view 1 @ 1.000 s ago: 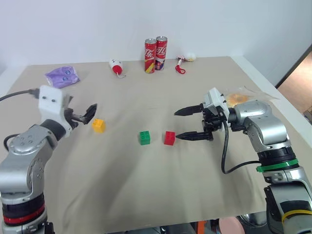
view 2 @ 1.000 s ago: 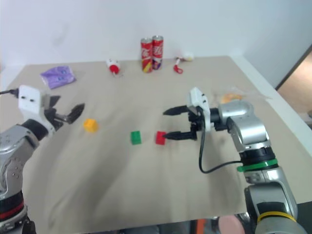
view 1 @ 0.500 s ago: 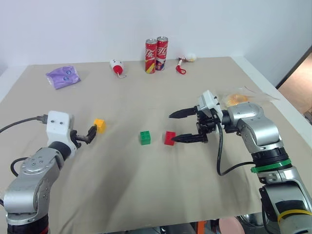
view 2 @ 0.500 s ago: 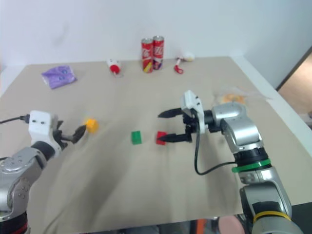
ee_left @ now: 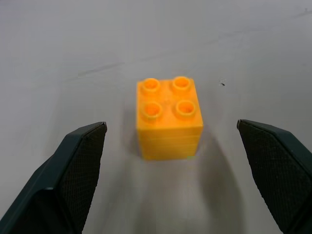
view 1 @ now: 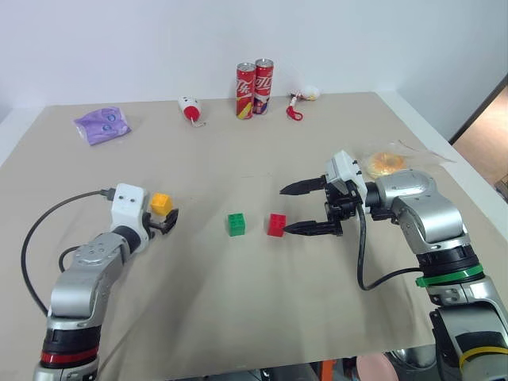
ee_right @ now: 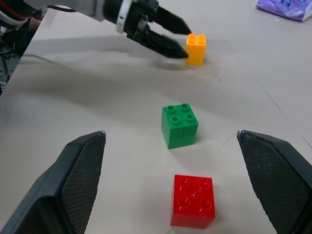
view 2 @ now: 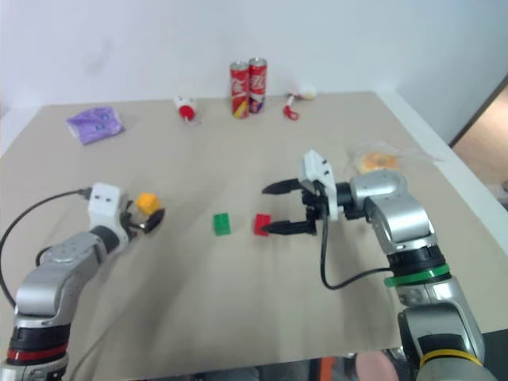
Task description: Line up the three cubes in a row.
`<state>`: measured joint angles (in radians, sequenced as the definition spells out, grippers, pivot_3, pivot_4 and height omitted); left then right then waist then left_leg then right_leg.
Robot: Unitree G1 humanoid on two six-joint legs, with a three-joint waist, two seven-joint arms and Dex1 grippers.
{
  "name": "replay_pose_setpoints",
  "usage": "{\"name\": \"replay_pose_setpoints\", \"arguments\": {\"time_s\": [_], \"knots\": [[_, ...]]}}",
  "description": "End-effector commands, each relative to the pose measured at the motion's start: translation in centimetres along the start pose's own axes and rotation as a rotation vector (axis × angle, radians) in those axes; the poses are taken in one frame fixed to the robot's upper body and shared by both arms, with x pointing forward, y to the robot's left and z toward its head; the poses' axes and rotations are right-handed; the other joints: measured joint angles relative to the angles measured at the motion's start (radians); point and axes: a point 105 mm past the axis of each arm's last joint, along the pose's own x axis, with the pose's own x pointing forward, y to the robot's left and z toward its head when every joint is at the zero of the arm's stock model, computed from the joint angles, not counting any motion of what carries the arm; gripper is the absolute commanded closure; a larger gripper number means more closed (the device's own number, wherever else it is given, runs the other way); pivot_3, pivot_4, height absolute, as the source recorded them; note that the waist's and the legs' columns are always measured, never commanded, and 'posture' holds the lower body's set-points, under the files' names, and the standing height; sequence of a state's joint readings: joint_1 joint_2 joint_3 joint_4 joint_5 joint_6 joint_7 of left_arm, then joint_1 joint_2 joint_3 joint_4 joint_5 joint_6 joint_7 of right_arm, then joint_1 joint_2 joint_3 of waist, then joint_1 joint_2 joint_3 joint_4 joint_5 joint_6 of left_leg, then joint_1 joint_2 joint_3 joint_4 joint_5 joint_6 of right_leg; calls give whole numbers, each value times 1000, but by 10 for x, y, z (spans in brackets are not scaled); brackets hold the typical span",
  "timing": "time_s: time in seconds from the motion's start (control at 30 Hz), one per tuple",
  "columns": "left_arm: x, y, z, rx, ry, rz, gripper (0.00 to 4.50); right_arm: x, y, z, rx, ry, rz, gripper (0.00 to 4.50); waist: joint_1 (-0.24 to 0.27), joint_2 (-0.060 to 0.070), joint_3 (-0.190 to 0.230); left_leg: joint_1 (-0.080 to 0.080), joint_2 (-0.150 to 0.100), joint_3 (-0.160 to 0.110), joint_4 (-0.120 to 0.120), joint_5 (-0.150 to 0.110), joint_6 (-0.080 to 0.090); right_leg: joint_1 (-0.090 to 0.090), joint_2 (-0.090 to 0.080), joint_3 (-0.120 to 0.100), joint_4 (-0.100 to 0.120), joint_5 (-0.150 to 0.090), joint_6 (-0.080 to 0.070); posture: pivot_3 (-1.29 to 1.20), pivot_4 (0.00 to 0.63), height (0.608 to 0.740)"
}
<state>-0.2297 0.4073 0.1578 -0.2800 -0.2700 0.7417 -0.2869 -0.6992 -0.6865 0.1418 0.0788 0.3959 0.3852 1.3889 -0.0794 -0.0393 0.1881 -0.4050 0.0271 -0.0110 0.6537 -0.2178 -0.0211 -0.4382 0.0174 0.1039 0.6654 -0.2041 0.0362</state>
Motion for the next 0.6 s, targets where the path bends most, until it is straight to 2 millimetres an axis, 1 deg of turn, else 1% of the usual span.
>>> {"name": "replay_pose_setpoints", "arguments": {"time_s": [0.03, 0.2, 0.3, 0.4, 0.47, 0.5, 0.53, 0.6], "knots": [[8, 2, 8, 13, -36, 16, 56, -9, -1, 14, -49, -25, -29, 0, 0, 0, 0, 0, 0, 0, 0, 0, 0, 0, 0, 0, 0, 0, 0, 0, 150, 740], [18, 6, 2, -28, -27, 38, 56, -11, -1, 14, -48, -21, -34, 0, 0, 0, 0, 0, 0, 0, 0, 0, 0, 0, 0, 0, 0, 0, 0, 0, 150, 740], [23, 5, 1, -32, -29, 40, 866, -11, -1, 13, -47, -19, -36, 0, 0, 0, 0, 0, 0, 0, 0, 0, 0, 0, 0, 0, 0, 0, 0, 0, 150, 740], [26, 2, 1, -38, -38, 27, 1928, -11, -2, 15, -53, -22, -38, 0, 0, 0, 0, 0, 0, 0, 0, 0, 0, 0, 0, 0, 0, 0, 0, 0, 150, 740], [28, 1, 1, -39, -39, 28, 2561, -11, -4, 21, -62, -41, -41, 0, 0, 0, 0, 0, 0, 0, 0, 0, 0, 0, 0, 0, 0, 0, 0, 0, 150, 740], [28, 0, 0, -40, -39, 28, 2960, -9, -4, 24, -63, -55, -40, 0, 0, 0, 0, 0, 0, 0, 0, 0, 0, 0, 0, 0, 0, 0, 0, 0, 150, 740], [29, -1, -1, -44, -38, 28, 3150, -8, -4, 26, -64, -64, -37, 0, 0, 0, 0, 0, 0, 0, 0, 0, 0, 0, 0, 1, 0, 0, 0, 0, 150, 740], [29, -2, -3, -49, -36, 27, 3130, -7, -3, 28, -64, -75, -31, 0, 0, 0, 0, 0, 0, 0, 0, 0, 0, 0, 0, 1, 0, 0, 0, 0, 150, 740]]}}
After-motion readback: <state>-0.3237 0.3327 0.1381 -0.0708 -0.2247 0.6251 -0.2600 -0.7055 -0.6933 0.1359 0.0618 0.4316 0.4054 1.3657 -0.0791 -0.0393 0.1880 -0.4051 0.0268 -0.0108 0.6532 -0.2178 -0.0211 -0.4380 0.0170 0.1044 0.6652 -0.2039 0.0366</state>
